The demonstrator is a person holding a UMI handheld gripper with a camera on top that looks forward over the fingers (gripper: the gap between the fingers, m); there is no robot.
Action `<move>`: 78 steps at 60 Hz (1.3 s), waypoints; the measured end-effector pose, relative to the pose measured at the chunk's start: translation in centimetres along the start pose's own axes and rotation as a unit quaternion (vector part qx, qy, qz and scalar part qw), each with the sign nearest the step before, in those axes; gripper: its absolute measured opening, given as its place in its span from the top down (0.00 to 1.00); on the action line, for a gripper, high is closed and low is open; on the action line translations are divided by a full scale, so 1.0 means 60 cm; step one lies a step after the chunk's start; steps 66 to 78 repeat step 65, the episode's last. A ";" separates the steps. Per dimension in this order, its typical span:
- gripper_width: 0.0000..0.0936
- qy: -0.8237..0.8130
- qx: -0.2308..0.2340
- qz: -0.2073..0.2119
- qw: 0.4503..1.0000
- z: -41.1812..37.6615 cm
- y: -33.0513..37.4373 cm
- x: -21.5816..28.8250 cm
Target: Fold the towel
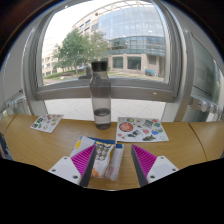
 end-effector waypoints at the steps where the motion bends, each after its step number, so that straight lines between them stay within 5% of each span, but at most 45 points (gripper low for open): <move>1: 0.25 -0.003 0.005 0.004 1.000 -0.005 0.006 0.006; 16: 0.22 -0.012 0.046 0.060 0.997 -0.110 0.102 0.059; 47: 0.18 0.004 0.052 0.055 0.997 -0.314 0.259 -0.047; 78: 0.18 0.004 0.037 0.069 0.997 -0.343 0.330 -0.069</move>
Point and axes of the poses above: the point between the fingertips, and its own axes, seen from behind it with the camera up: z to the right, x up, y backward, against the way the camera looks, the point moved 1 cm from there along y, backward, against the way the camera looks, and after that the axes turned 1 degree about z, right-handed, at the moved point
